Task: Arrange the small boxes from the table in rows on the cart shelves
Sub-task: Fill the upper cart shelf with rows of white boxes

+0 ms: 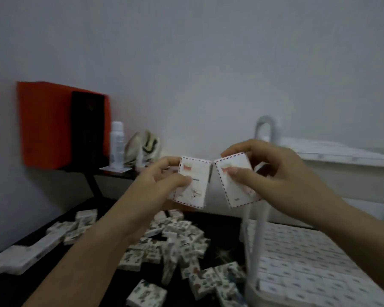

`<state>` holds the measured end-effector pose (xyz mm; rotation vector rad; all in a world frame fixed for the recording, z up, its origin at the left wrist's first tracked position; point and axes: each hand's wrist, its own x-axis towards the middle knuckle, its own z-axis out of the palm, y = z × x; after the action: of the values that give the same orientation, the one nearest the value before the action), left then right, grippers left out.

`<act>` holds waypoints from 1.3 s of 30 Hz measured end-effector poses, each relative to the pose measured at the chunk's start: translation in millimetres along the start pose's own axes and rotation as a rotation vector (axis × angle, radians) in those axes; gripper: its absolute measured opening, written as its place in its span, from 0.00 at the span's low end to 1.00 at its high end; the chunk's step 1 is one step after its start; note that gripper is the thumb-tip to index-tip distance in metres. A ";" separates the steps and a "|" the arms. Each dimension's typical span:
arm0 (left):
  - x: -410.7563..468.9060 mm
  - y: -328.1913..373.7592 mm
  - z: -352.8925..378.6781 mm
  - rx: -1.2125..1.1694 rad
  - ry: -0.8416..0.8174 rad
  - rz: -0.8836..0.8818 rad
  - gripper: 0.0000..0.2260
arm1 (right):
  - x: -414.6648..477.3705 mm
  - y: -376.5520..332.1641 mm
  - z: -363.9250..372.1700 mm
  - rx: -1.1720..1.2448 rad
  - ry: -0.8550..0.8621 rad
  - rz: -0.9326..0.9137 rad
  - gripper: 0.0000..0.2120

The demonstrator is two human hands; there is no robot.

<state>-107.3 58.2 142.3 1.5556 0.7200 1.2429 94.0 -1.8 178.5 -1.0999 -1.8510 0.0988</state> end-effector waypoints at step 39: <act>150.4 76.7 321.7 0.237 -0.496 0.139 0.17 | -54.9 105.7 -269.8 -0.311 -0.117 0.481 0.10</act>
<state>232.9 60.1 269.8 2.0370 0.4501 0.8308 373.0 -76.9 237.7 -1.7779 -1.7023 0.1587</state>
